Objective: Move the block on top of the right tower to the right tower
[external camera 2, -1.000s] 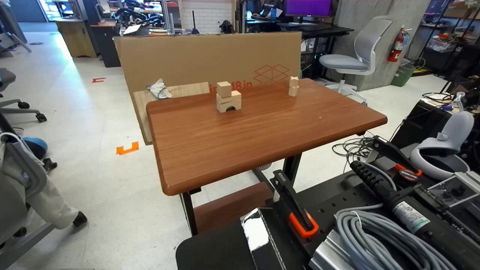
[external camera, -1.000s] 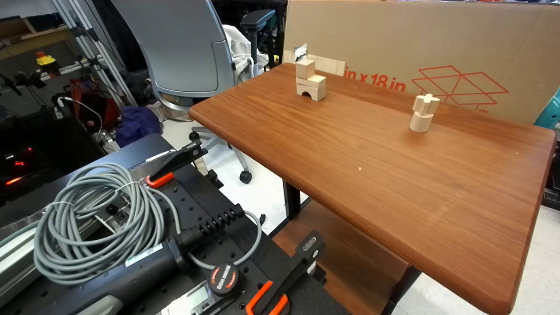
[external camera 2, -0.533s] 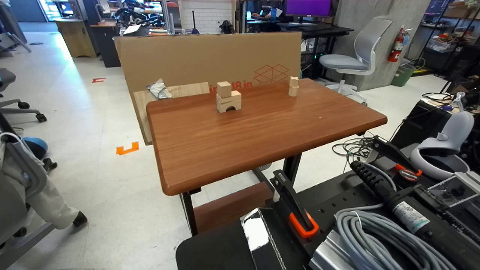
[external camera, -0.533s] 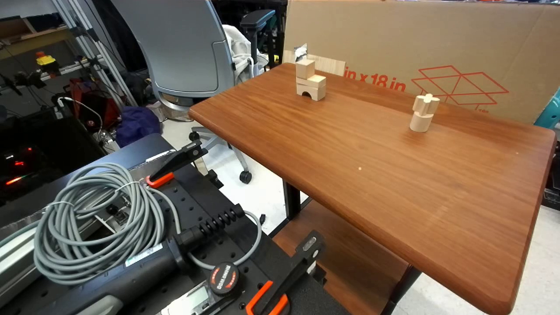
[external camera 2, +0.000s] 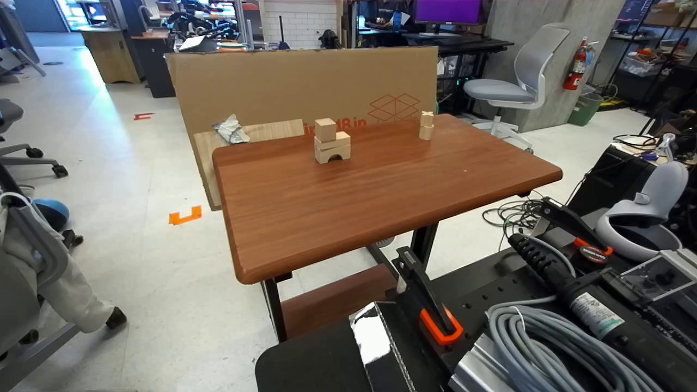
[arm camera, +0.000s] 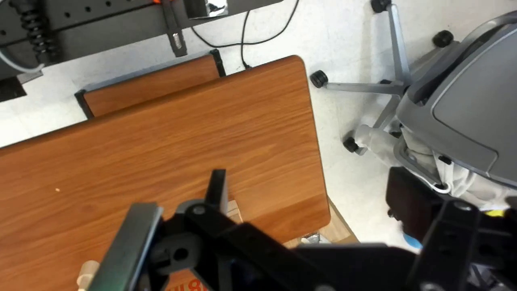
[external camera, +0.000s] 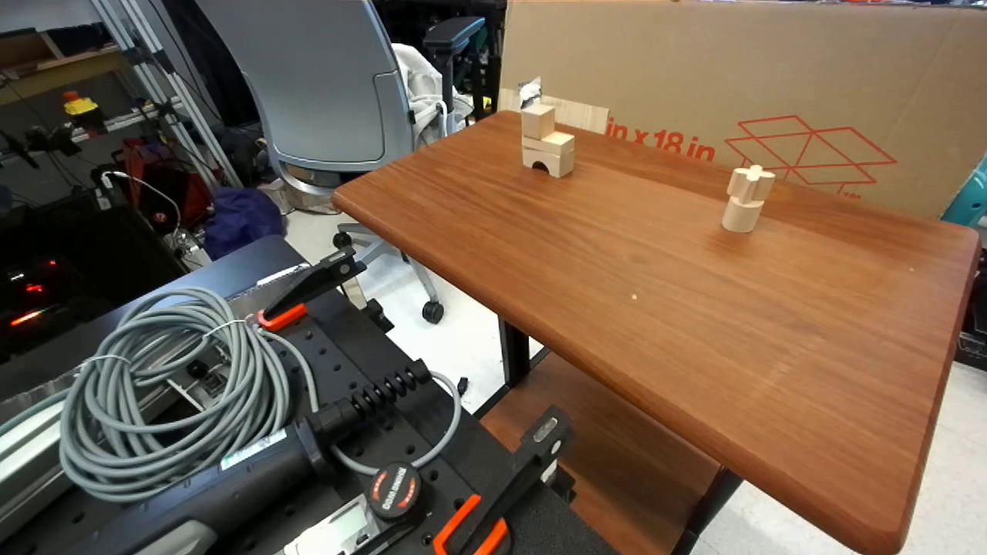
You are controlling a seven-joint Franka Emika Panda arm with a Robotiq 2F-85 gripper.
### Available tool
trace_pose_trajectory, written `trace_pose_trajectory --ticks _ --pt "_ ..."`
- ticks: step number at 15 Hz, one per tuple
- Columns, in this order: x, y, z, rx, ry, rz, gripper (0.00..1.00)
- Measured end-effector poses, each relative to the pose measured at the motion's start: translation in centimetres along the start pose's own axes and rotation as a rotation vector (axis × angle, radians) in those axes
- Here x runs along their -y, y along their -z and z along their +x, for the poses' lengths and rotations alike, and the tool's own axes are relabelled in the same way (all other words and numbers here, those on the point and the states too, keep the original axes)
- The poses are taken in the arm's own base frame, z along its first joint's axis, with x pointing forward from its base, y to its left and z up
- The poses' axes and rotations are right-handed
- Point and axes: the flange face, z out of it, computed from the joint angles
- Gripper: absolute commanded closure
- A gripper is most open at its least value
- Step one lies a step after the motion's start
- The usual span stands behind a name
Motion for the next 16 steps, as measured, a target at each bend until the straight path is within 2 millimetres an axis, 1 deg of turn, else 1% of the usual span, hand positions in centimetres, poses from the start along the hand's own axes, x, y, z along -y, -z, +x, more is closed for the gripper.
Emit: trace_pose_trajectory --ticks 3,7,12,16 --pt "-0.6 -2.6 3.5 0.022 0.08 -0.105 0.0" --pt "-1.0 -5.2 8.1 0.03 0.14 -0.183 0.0" --pt "-1.9 -8.4 13.3 0.054 0.164 -0.21 0.0" --pt "-3.1 -12.1 17.1 0.093 0.169 -0.207 0.0"
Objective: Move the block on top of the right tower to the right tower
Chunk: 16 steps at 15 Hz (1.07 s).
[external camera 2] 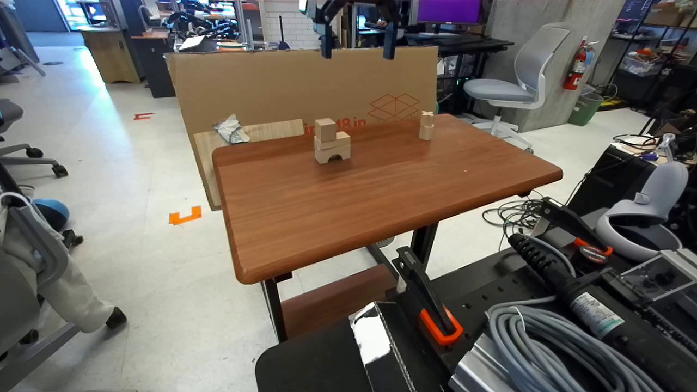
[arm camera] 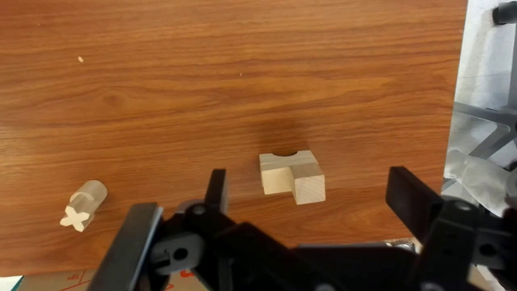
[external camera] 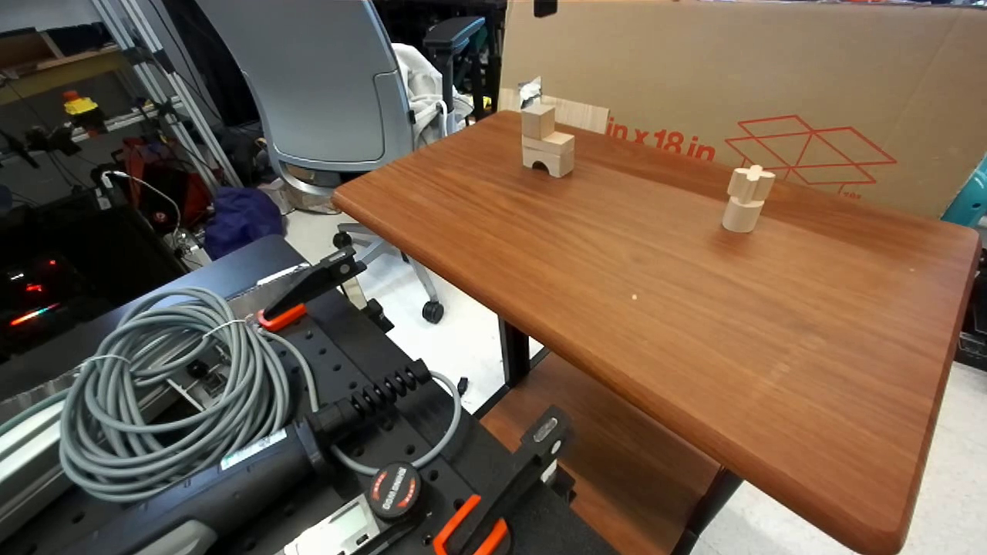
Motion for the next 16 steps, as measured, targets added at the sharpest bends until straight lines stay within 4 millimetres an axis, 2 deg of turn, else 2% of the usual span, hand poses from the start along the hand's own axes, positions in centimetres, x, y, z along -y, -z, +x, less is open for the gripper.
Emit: trace_pose_trajectory --ticks 3,7,12,16 --pt "-0.2 -2.9 2.3 0.027 0.003 -0.003 0.0" --pt "0.7 -6.0 4.3 0.045 0.032 -0.02 0.0" --pt "2.6 -8.1 5.8 0.045 0.079 -0.045 0.0" --pt "3.1 -9.6 6.8 0.049 0.098 -0.067 0.0"
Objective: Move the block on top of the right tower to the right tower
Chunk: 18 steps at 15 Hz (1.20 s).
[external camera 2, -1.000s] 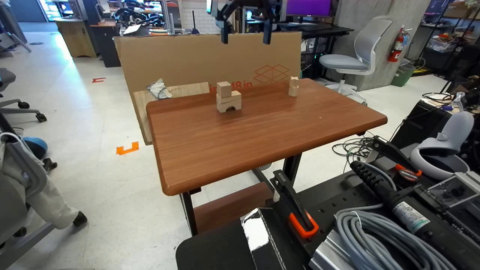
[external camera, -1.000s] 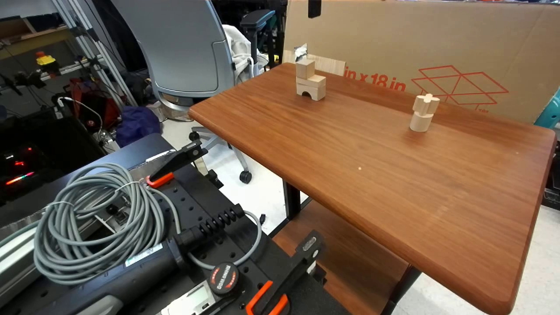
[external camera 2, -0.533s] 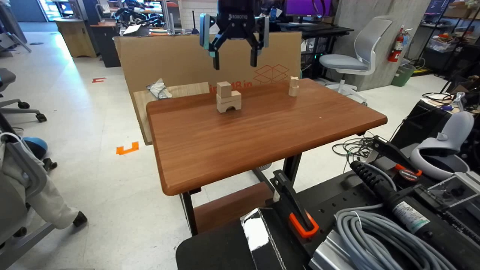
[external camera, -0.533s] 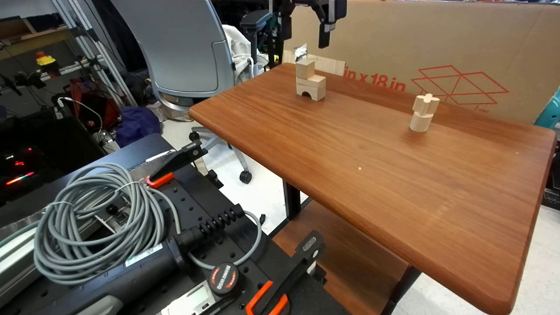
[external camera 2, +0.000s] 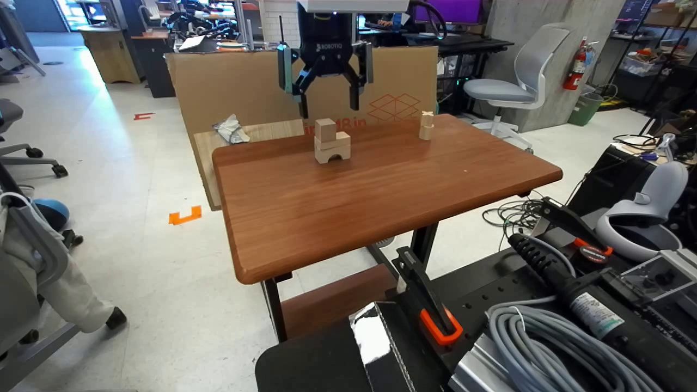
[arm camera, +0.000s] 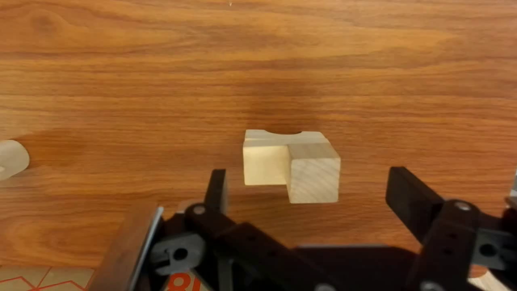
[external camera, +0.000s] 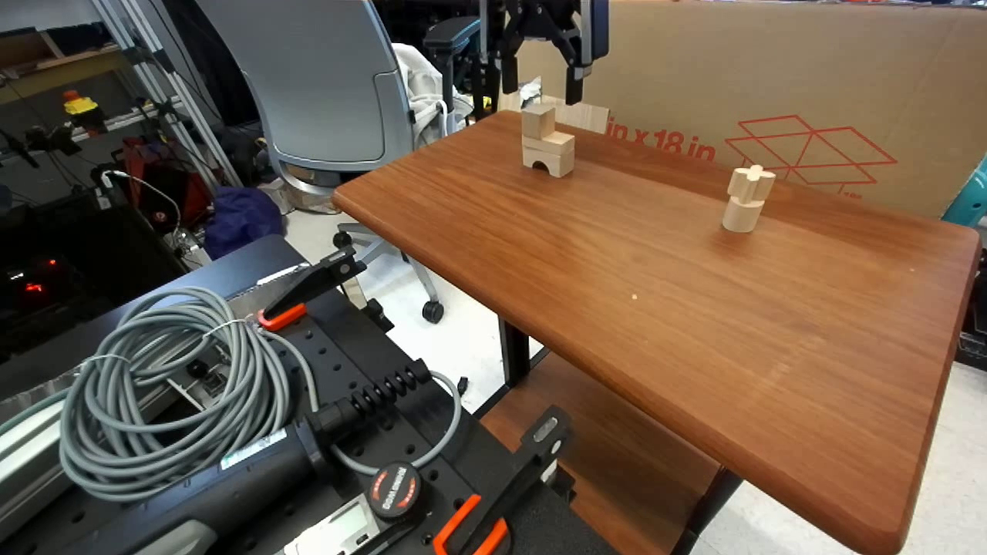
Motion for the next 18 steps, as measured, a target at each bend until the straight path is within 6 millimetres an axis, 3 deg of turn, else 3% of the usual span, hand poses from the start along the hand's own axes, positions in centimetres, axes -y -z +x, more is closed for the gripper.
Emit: trace_pose_trajectory --ticks 1,3,8,11,12,18 --pt "0.0 -0.4 0.2 0.005 0.003 -0.006 0.04" --pt "0.0 -1.2 0.6 0.022 0.011 -0.023 0.29" --pt "0.3 -3.2 1.1 0.07 0.028 -0.056 0.64" --pt "1.0 -3.0 1.2 0.069 0.037 -0.057 0.88" --pt "1.2 -2.9 1.2 0.067 0.04 -0.057 0.92" --pt "1.3 -0.1 0.6 0.04 0.057 -0.05 0.92"
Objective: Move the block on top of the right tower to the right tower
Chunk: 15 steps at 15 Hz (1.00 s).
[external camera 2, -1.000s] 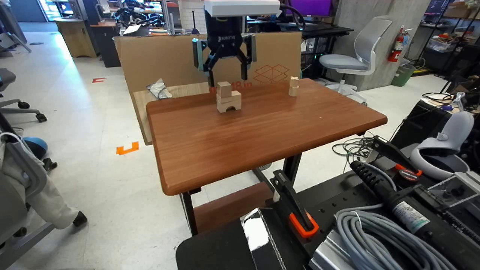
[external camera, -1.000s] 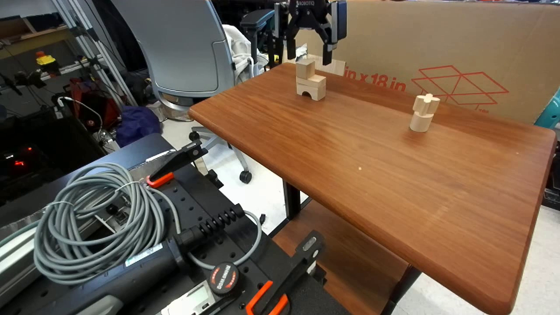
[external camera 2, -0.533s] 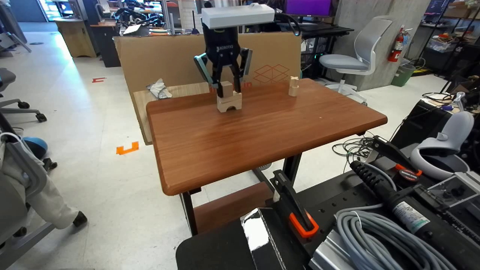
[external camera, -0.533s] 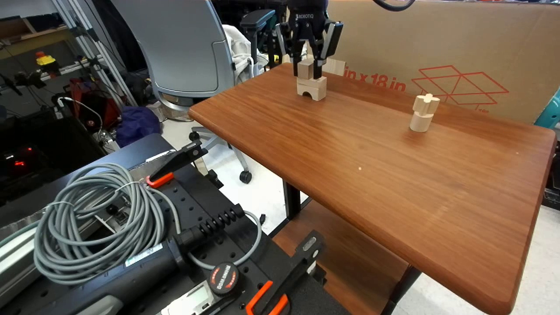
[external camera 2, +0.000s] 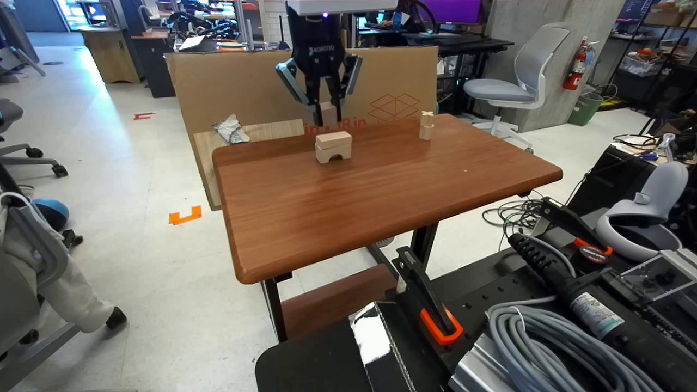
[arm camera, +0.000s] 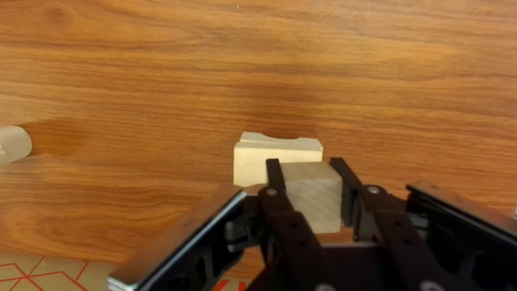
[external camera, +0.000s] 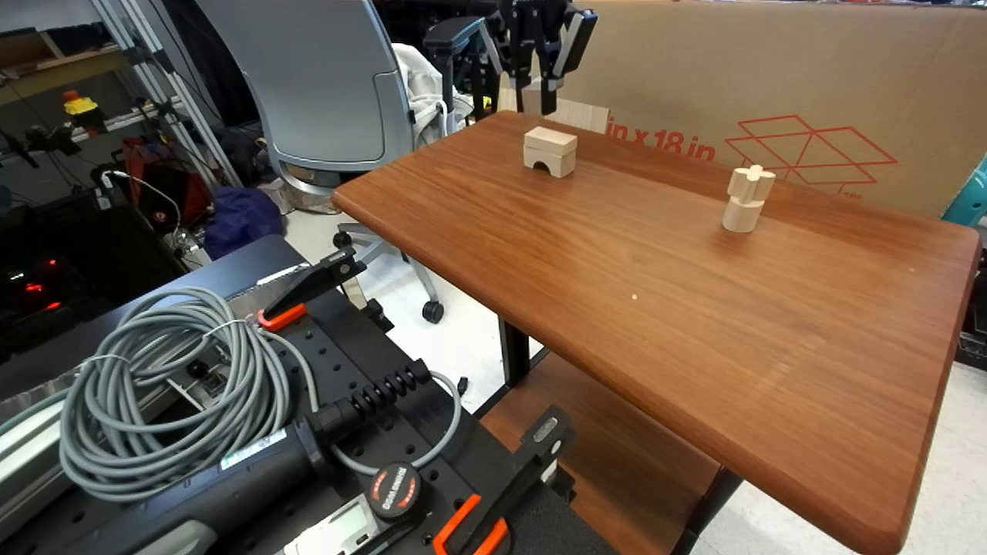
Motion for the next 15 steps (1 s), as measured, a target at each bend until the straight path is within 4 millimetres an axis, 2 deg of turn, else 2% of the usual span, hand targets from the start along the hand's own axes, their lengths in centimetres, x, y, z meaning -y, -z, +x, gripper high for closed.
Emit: trace_pose_trajectory --ticks 4,8,12,15 --pt "-2.0 2.8 -1.6 -0.017 -0.025 0.011 0.92" --pt "-7.3 5.2 -3.0 -0.026 -0.084 0.069 0.92" --pt "-13.6 4.9 -3.7 0.001 -0.147 0.111 0.92" --pt "-16.8 4.1 -4.0 0.008 -0.199 0.113 0.92"
